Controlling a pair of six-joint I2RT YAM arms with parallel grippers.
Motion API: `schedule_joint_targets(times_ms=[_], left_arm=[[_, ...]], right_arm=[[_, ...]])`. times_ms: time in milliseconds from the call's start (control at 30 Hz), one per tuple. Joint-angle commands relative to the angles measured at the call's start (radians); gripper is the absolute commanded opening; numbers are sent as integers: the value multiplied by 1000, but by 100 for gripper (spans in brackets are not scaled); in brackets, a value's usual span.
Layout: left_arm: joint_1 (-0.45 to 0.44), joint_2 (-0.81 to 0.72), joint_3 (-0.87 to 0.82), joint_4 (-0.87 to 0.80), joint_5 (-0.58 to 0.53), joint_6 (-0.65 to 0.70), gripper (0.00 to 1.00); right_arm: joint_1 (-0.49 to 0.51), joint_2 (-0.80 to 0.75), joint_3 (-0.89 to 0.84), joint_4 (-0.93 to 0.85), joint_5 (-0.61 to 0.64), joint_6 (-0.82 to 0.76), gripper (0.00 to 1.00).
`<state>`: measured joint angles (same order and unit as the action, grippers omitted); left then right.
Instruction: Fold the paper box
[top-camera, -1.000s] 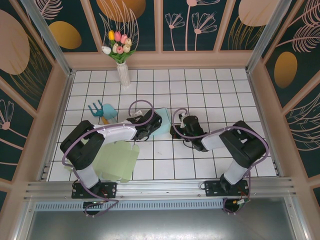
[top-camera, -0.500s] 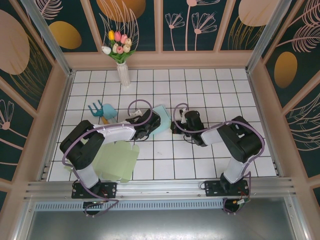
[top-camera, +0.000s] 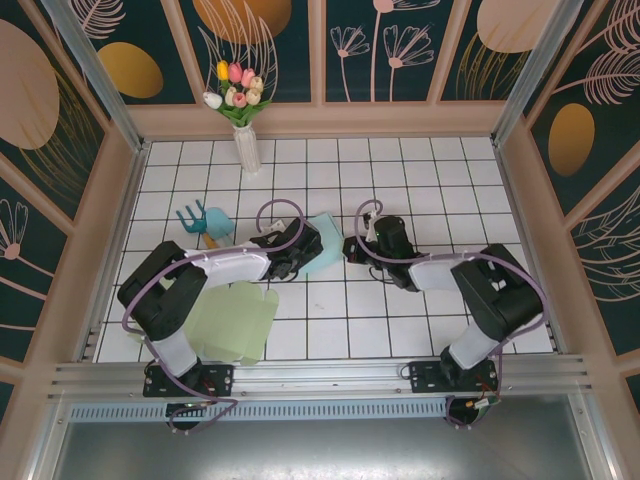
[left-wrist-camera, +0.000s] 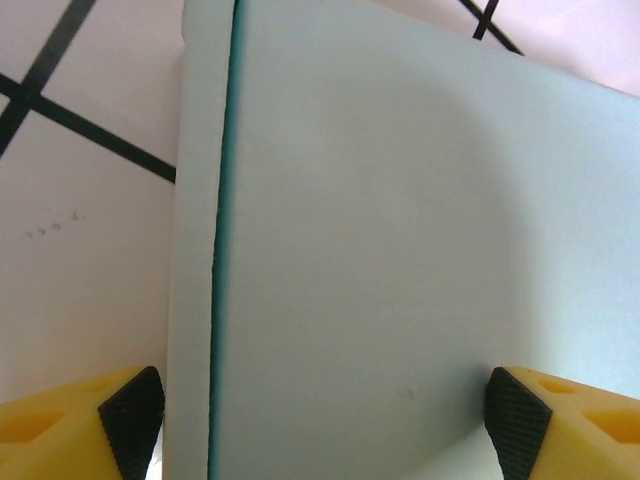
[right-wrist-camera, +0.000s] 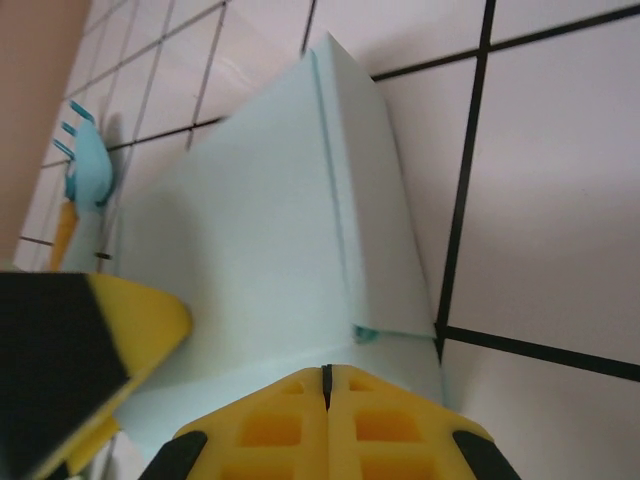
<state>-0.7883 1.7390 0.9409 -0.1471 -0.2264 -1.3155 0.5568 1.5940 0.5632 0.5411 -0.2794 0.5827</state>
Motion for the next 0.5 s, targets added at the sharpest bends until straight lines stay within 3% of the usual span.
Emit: schedule_joint_targets(times_ms=[0, 300, 467], left_arm=[[-18, -10, -31, -149, 73, 44, 86], [-18, -90, 5, -180, 0, 71, 93], [-18, -154, -8, -138, -106, 242, 95]], right_arm=[[-4, -74, -35, -51, 10, 47, 2], [-4, -162, -114, -50, 39, 98, 2], [-4, -203, -152, -89, 87, 158, 2]])
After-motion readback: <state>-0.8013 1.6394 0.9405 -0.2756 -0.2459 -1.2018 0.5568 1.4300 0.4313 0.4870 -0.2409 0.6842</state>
